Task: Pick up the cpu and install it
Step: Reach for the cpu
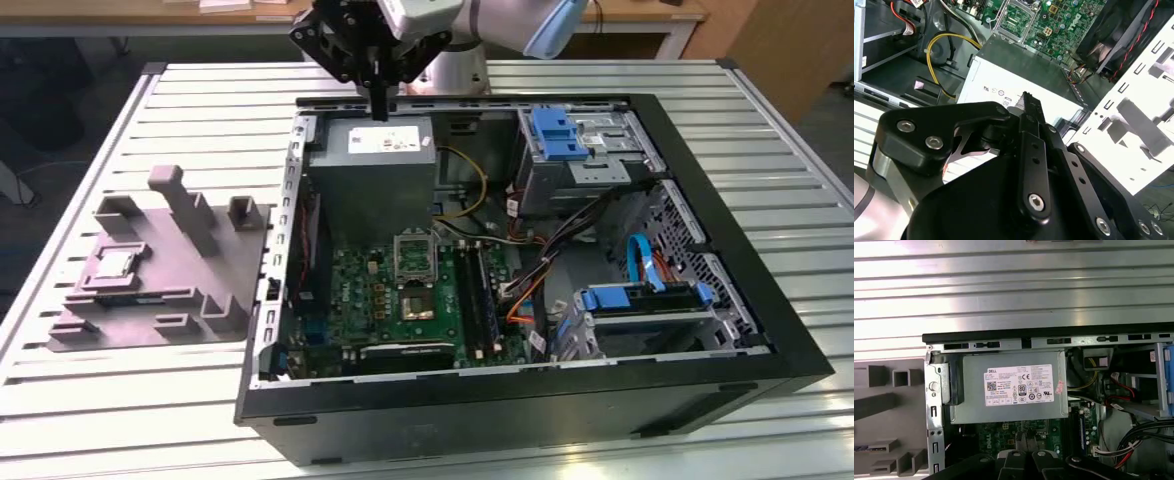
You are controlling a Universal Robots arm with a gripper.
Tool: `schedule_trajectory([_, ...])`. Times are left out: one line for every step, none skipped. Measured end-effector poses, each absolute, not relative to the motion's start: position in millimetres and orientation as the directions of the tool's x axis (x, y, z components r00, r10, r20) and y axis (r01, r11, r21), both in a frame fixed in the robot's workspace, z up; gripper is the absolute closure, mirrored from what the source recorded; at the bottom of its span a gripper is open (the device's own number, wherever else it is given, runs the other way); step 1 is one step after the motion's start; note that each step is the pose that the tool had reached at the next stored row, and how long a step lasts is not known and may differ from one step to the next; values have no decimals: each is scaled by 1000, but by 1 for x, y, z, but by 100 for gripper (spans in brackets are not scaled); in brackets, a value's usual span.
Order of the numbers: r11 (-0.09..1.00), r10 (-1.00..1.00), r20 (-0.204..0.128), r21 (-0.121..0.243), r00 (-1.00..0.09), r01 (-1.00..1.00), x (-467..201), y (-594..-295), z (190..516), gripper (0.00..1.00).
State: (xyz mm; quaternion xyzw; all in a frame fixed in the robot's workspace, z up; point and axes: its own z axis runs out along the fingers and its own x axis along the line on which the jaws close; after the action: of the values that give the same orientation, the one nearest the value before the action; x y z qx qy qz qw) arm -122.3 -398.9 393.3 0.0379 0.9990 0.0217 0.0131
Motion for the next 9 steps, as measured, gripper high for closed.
schedule_trajectory([996, 76, -24, 44, -997, 75, -123, -399, 393, 89])
schedule_trajectory([996, 76, -24, 44, -997, 75, -123, -399, 393, 89])
schedule_trajectory([996, 76, -24, 44, -997, 75, -124, -399, 393, 89])
schedule_trajectory([996, 76, -25, 44, -997, 75, -125, -399, 393, 89])
schedule_trajectory([996, 76, -24, 44, -997, 75, -126, -399, 393, 89])
schedule_trajectory([996, 76, -24, 44, -997, 75, -127, -399, 393, 89])
schedule_trajectory([996, 76, -24, 44, -997, 75, -127, -399, 393, 89])
schedule_trajectory([996, 76, -24, 44, -997, 75, -127, -399, 393, 89])
schedule_trajectory([996, 76, -24, 44, -997, 75, -128, -399, 393, 89])
